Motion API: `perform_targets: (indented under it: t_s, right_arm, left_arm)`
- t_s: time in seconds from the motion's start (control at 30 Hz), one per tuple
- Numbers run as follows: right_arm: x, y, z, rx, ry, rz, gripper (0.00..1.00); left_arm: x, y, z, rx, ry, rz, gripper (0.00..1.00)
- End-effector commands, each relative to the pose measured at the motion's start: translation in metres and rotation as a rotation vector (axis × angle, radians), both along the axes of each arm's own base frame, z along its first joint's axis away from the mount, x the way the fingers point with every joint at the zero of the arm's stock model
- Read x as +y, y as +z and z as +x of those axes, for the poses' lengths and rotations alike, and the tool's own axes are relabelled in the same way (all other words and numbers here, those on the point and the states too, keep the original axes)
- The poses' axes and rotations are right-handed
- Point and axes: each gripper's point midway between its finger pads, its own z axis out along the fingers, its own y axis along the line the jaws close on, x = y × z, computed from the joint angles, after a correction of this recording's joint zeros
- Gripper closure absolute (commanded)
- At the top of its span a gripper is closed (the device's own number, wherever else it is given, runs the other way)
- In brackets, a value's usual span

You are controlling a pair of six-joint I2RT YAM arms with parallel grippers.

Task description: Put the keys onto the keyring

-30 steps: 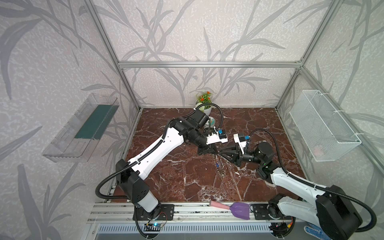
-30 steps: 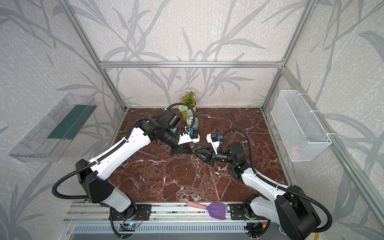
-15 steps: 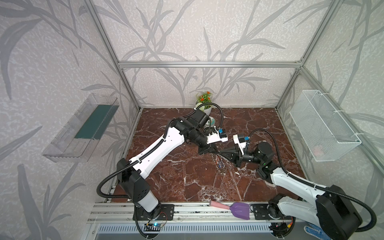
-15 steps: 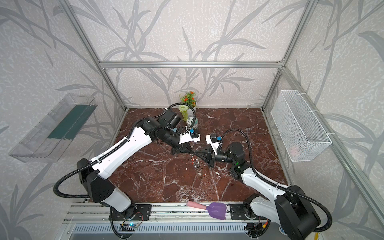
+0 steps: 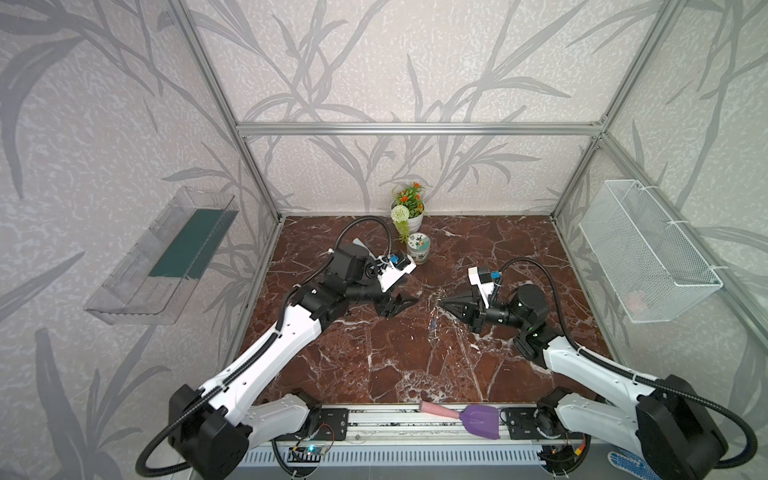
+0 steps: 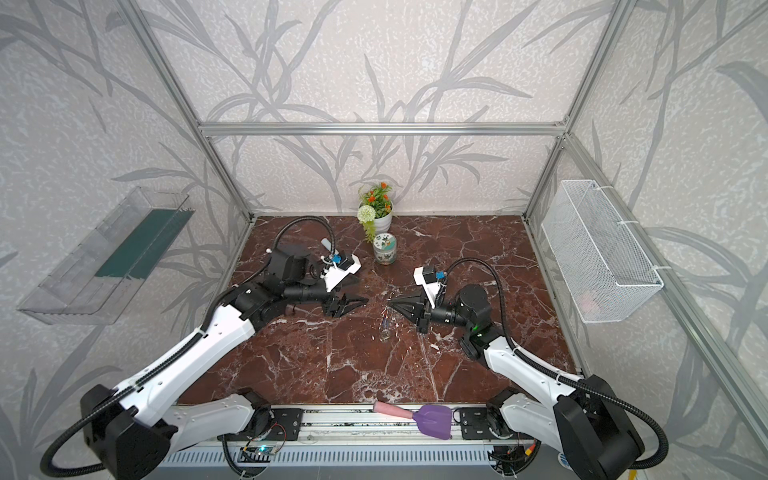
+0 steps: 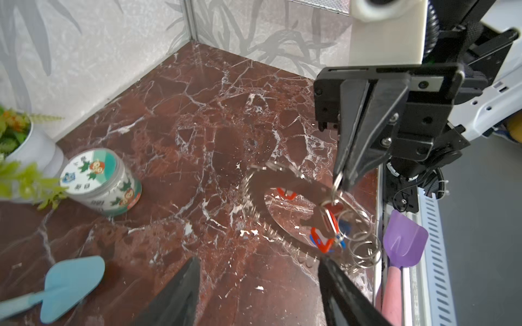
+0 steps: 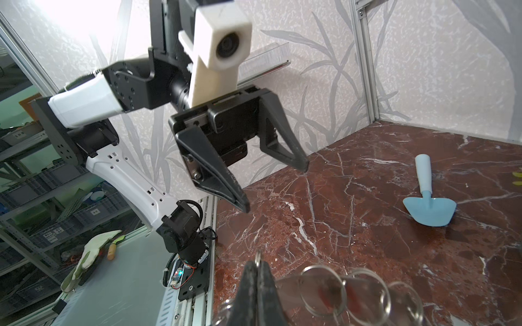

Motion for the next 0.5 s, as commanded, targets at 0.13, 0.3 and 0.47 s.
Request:
perform_targets:
  t_s: [0.13, 0.3, 0.47]
  right_arm:
    - [0.0, 0.024, -0.006, -0.069, 0.027, 0.059, 1.0]
    - [0.001, 0.024, -0.005, -0.062, 0.029, 0.062, 1.0]
    - [0.0, 0.023, -0.005, -0.058, 0.025, 0.059, 1.0]
  left_arm:
    - [0.008, -0.019, 0.02, -0.053, 0.152, 0.025, 0.28]
    - [-0.013, -0.034, 0.008, -0.034, 0.04, 0.086, 0.28]
    - [-0.032, -0.038, -0.009, -0.017, -0.07, 0.088, 0.29]
